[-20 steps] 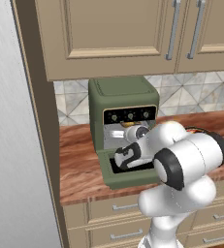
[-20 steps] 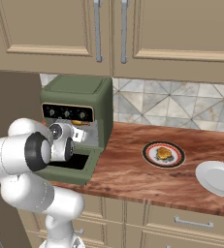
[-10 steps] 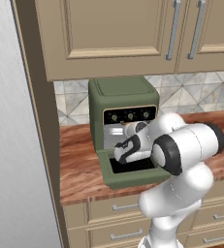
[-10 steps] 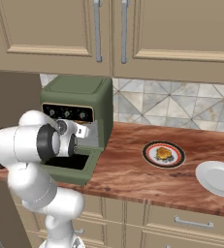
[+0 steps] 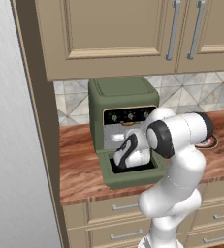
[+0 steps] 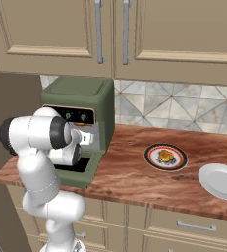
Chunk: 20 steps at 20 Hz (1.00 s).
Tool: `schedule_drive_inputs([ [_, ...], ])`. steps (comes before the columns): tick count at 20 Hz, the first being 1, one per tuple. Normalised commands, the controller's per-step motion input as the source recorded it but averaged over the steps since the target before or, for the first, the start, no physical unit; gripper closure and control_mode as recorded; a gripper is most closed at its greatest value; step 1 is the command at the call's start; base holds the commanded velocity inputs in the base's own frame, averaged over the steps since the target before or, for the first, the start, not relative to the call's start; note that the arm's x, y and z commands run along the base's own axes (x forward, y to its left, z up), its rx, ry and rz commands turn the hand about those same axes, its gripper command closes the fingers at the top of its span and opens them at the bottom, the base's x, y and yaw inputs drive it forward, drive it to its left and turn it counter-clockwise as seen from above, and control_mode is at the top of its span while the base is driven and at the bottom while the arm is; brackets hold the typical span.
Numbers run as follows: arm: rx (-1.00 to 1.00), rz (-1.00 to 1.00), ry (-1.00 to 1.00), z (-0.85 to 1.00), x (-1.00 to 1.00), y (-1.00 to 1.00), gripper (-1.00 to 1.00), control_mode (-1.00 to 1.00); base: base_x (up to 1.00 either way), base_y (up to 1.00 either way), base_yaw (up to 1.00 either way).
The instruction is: Open the toaster oven door. Place the bread on the bottom tray in the toaster oven and place the chicken drumstick on the top tray.
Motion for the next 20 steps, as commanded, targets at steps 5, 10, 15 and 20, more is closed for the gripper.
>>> schedule_drive_inputs([
  [5, -0.10, 0.00, 0.26, 0.00, -0.04, 0.00, -1.00, -1.00, 0.00, 0.00, 0.00],
  [10, -0.14, -0.02, 0.45, 0.02, -0.45, 0.00, -1.00, -1.00, 0.00, 0.00, 0.00],
  [15, -0.15, -0.01, 0.44, 0.00, -0.79, 0.00, -1.00, -1.00, 0.00, 0.00, 0.00],
  [20, -0.13, 0.00, 0.43, 0.00, -0.99, 0.00, -1.00, -1.00, 0.00, 0.00, 0.00],
])
